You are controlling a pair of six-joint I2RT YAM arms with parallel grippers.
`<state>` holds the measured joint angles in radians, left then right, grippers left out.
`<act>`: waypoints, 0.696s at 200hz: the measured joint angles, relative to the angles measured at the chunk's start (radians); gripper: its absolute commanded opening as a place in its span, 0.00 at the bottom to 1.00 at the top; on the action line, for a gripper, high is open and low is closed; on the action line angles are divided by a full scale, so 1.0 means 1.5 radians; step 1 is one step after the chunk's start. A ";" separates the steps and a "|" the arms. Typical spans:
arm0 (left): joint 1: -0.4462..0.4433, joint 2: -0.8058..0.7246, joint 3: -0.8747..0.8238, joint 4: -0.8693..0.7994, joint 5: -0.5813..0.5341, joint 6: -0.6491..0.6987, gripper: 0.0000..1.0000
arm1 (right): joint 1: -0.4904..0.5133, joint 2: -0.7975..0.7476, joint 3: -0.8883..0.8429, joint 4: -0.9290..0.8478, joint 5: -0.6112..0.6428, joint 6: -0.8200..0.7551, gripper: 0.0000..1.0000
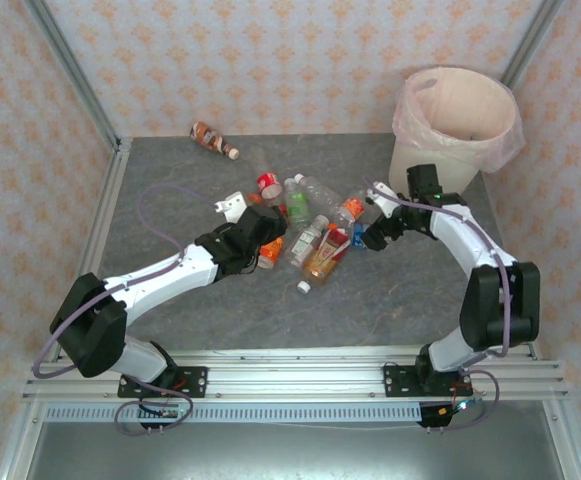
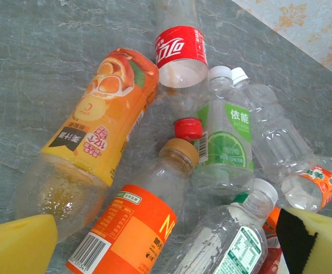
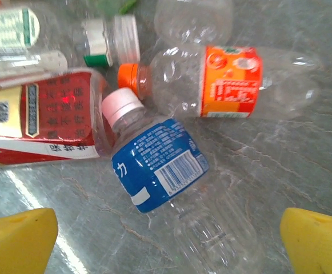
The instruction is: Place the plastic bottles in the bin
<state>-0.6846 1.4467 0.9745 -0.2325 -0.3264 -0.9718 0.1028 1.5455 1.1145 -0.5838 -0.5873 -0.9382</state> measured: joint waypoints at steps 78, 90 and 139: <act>0.000 0.000 0.000 -0.004 -0.001 -0.013 1.00 | 0.049 0.119 0.020 0.002 0.116 -0.058 0.97; 0.000 0.000 0.000 -0.003 -0.001 -0.016 1.00 | 0.049 0.125 0.020 0.000 0.140 -0.061 0.97; 0.000 0.014 0.000 -0.003 0.006 -0.015 1.00 | 0.049 0.124 0.020 -0.030 0.152 -0.050 0.94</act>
<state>-0.6842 1.4673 0.9745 -0.2371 -0.3176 -0.9943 0.1761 1.7317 1.1446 -0.6292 -0.3599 -1.0130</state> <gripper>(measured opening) 0.999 0.942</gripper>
